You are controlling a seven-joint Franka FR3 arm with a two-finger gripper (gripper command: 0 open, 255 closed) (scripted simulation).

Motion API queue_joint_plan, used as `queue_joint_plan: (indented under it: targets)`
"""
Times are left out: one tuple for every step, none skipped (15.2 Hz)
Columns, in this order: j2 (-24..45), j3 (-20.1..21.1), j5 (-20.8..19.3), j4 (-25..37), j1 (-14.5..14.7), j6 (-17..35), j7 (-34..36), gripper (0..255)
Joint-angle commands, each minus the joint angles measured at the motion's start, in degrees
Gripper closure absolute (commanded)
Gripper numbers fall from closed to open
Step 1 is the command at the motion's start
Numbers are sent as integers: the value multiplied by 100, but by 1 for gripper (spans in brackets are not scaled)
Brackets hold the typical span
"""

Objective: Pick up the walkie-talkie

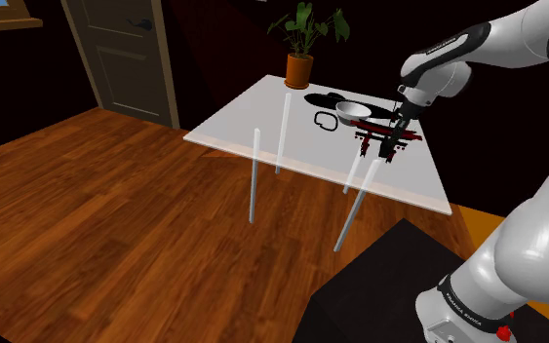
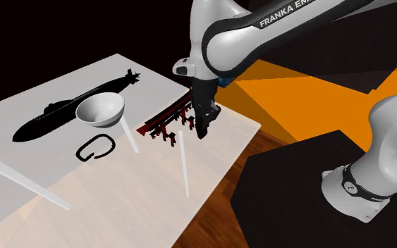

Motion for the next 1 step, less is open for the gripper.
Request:
queue_joint_plan:
  targets:
    - [-21,0,-26,31,6,-45,28,255]
